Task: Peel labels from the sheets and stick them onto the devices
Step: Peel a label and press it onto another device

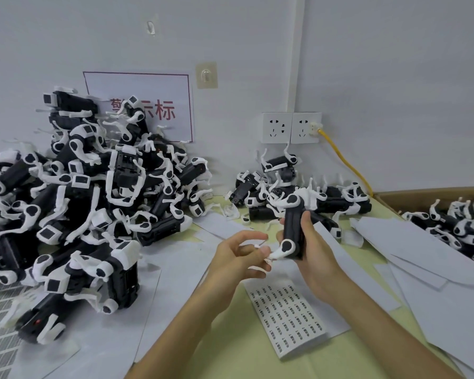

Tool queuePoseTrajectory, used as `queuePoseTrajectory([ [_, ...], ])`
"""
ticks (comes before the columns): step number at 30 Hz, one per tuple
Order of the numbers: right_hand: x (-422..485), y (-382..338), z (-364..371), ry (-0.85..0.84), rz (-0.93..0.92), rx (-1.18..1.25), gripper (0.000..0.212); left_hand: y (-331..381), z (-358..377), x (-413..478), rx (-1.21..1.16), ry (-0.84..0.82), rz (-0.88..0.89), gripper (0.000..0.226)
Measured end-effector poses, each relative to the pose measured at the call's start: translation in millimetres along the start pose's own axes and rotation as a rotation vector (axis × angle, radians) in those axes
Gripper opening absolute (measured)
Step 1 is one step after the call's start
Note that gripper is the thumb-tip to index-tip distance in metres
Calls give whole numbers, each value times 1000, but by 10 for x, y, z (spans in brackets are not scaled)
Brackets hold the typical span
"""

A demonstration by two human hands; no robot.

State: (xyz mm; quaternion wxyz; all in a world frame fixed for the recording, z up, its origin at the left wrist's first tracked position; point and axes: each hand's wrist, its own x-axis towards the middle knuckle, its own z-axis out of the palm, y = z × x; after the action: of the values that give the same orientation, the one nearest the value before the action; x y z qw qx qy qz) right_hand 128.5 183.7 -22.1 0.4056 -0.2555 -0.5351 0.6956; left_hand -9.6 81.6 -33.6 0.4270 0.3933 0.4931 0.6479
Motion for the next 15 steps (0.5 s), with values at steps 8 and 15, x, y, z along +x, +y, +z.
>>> queuePoseTrajectory([
  [8, 2, -12, -68, -61, 11, 34, 61, -4, 82, -21, 261, 75, 123, 10],
  [15, -97, 43, 25, -453, -23, -250, 36, 31, 24, 30, 137, 102, 44, 22],
])
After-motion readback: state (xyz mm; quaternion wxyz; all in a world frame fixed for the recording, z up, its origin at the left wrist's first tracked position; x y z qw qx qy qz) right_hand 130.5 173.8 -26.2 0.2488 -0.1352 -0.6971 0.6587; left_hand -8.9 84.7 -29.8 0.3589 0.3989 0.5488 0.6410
